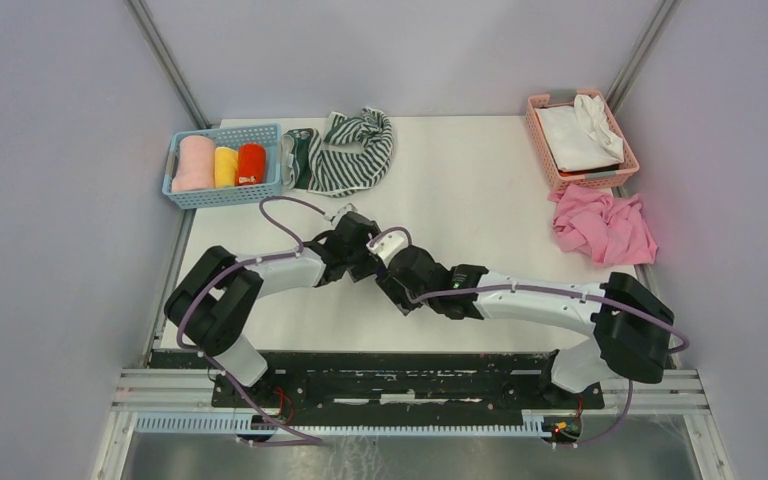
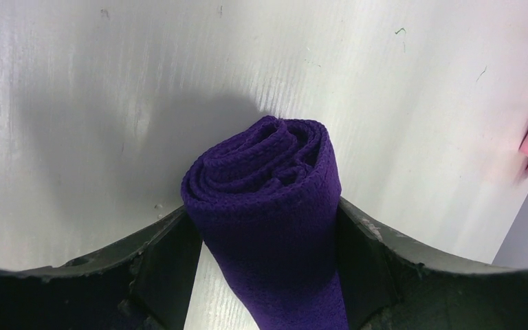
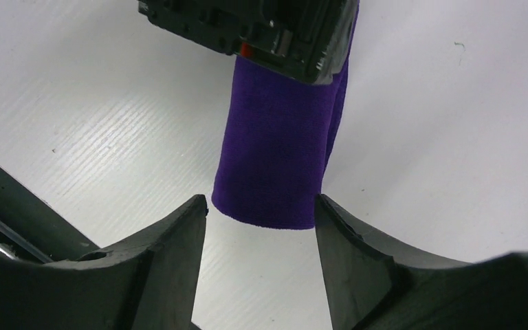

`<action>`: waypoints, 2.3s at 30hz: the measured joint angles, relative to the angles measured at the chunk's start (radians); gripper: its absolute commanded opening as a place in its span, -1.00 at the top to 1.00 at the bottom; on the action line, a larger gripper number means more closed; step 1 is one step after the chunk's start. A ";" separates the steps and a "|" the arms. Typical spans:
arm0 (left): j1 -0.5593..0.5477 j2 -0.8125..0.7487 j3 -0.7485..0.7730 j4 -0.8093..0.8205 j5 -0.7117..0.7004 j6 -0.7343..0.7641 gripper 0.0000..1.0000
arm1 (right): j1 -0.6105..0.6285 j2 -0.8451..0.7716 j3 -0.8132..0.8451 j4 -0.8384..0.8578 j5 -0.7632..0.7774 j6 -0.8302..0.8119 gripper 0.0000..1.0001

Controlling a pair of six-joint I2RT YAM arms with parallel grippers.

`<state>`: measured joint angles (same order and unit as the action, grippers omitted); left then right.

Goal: Roll the towels
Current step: Roll the towel at the center of the board.

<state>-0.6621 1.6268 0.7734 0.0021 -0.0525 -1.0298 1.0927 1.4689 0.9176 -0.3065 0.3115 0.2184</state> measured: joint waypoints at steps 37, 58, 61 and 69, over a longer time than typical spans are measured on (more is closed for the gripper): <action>0.089 -0.466 -0.260 -0.087 -0.008 -0.088 -0.84 | -0.145 0.187 -0.026 0.255 -0.257 0.230 0.12; 0.032 -0.205 -0.397 0.429 0.102 -0.270 -0.53 | -0.184 0.226 -0.058 0.413 -0.398 0.448 0.09; 0.016 -0.174 -0.389 0.457 0.075 -0.291 -0.33 | -0.196 0.229 -0.058 0.414 -0.409 0.464 0.09; -0.002 -0.102 -0.348 0.467 0.024 -0.307 0.16 | -0.216 0.230 -0.056 0.411 -0.417 0.439 -0.18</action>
<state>-0.6636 1.5246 0.4259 0.4690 -0.0280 -1.3369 0.8768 1.6985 0.8619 0.1047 -0.1055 0.6575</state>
